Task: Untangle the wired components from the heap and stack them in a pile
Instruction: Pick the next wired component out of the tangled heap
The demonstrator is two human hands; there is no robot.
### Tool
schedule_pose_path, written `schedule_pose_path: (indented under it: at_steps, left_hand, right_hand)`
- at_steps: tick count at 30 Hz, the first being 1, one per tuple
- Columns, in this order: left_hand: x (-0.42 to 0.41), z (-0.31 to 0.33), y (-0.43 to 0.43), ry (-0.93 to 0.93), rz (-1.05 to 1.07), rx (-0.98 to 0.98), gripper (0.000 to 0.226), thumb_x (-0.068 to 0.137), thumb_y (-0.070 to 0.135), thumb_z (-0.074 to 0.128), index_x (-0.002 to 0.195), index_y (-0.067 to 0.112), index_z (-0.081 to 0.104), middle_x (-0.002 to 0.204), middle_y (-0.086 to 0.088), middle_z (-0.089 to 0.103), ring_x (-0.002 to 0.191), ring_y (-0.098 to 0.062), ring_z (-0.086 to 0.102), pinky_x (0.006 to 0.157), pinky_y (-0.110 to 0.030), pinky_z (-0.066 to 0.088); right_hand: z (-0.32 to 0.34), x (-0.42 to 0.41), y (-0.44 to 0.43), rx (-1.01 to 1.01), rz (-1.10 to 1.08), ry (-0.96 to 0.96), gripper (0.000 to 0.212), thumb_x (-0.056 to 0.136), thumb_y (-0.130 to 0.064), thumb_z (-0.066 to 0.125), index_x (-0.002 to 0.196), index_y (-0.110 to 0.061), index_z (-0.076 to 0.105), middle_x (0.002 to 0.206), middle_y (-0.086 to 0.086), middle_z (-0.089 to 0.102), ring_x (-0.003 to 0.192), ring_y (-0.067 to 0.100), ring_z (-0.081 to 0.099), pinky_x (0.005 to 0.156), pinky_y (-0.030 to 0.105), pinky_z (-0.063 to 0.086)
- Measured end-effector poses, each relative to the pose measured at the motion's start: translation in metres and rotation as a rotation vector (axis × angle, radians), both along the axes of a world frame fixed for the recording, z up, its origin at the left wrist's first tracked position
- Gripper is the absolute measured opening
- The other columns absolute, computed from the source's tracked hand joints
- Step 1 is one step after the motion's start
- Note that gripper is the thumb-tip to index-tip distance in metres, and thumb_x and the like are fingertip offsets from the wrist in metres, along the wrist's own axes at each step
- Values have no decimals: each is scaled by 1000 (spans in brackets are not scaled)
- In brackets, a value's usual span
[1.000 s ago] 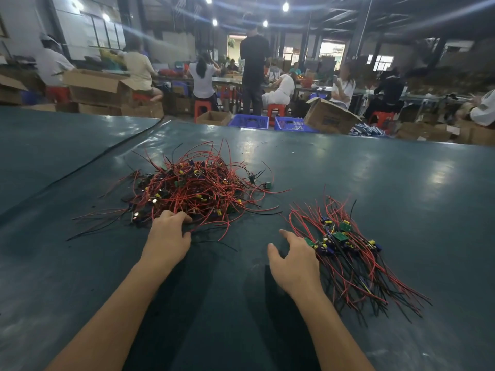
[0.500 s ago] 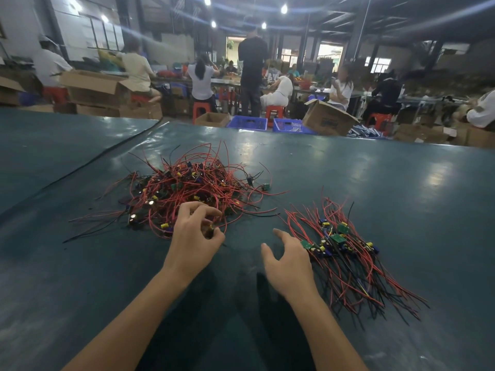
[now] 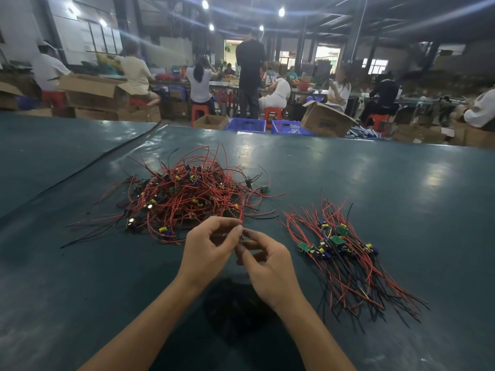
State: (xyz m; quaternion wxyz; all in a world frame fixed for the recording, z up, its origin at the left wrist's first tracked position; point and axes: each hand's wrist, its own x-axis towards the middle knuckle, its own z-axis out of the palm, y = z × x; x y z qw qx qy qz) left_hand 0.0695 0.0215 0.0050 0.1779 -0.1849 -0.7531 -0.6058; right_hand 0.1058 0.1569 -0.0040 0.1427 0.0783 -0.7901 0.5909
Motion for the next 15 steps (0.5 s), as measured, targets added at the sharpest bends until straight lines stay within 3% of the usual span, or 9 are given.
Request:
schedule_pose_path:
  at_steps: [2, 6, 10, 13, 15]
  left_hand:
    - [1, 0, 2, 23, -31, -1, 14, 89, 4, 66, 96, 13, 73, 89, 1, 73, 86, -11, 69, 76, -23, 56]
    - [2, 2, 3, 18, -88, 19, 20, 89, -4, 63, 97, 11, 74, 89, 2, 75, 88, -11, 70, 79, -23, 55]
    - [3, 2, 4, 52, -66, 44, 20, 86, -7, 63, 90, 11, 71, 90, 1, 73, 85, -14, 70, 75, -25, 57]
    - [5, 0, 5, 71, -47, 67, 5, 83, 11, 67, 80, 14, 65, 77, 2, 68, 71, -13, 65, 63, -31, 55]
    - [6, 1, 4, -2, -88, 70, 20, 82, 35, 64, 71, 18, 63, 66, 0, 63, 60, -15, 60, 56, -36, 50]
  right_hand:
    - [2, 1, 1, -68, -41, -5, 29, 90, -22, 68, 105, -47, 65, 87, -8, 71, 78, 14, 70, 68, 40, 60]
    - [5, 3, 1, -105, -70, 5, 23, 92, -19, 66, 111, -32, 67, 82, -6, 71, 75, 16, 71, 66, 39, 61]
    - [8, 2, 0, -172, -84, -34, 13, 97, -17, 57, 100, -28, 64, 85, -6, 71, 68, 14, 70, 59, 38, 59]
    - [13, 2, 0, -468, -42, -165, 11, 97, -12, 57, 100, -21, 63, 85, 2, 73, 62, 14, 67, 50, 31, 55]
    - [16, 1, 2, -612, -13, -209, 10, 96, -12, 58, 101, -19, 63, 79, 1, 73, 61, 14, 67, 48, 28, 54]
